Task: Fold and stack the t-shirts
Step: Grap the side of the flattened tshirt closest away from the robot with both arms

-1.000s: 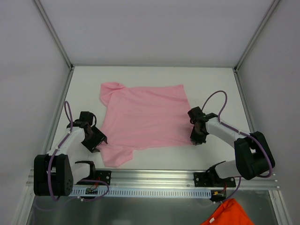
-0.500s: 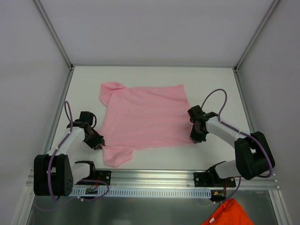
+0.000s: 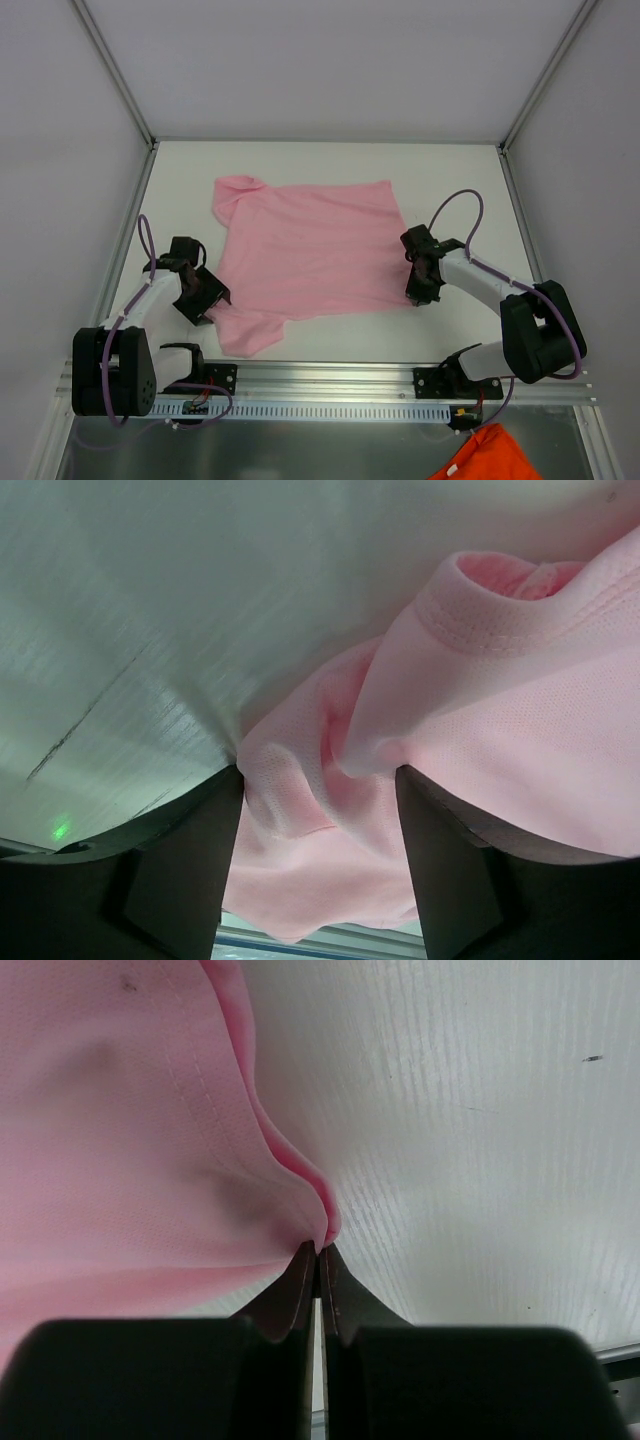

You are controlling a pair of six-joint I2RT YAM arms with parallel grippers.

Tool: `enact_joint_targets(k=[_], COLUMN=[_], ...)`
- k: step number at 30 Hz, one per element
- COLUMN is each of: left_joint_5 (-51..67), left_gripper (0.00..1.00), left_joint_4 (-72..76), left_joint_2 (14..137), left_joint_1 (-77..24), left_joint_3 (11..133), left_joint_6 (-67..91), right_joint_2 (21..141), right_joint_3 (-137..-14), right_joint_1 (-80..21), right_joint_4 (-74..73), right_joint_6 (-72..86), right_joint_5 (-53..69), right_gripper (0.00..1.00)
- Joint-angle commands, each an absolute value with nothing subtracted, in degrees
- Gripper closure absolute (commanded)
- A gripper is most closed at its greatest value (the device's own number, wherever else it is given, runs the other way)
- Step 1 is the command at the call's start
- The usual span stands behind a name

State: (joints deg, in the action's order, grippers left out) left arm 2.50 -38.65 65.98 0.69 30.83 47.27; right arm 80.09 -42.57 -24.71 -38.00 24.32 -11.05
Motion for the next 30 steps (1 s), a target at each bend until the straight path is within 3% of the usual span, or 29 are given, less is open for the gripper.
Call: enact_joint_targets(k=[1,4,12,30], left_joint_5=[1.41,1.58,0.27,5.80], left_gripper=[0.34,0.29,0.25,0.45], left_joint_4=[-40.16,-40.78,-42.53,-44.65], left_joint_2=[65.22,64.16,52.04,53.18], left_joint_1=[0.44,0.35,0.35,0.35], left_joint_3=[32.25,32.26,34.27,29.36], left_joint_6=[47.55,47.72,47.72,53.61], right_joint_2=[80.16,80.59,81.91,82.97], right_joint_3=[-44.56,-44.74,-44.21,-44.39], right_joint_1=[-24.35,-24.35,-24.35,-24.35], right_joint_4=[-38.58,-38.58,-38.15,-38.58], right_joint_6=[23.73,23.73,23.38,22.06], right_joint_5=[-11.51,-11.43,-10.90,-11.16], right_gripper=[0.99,0.99,0.99,0.99])
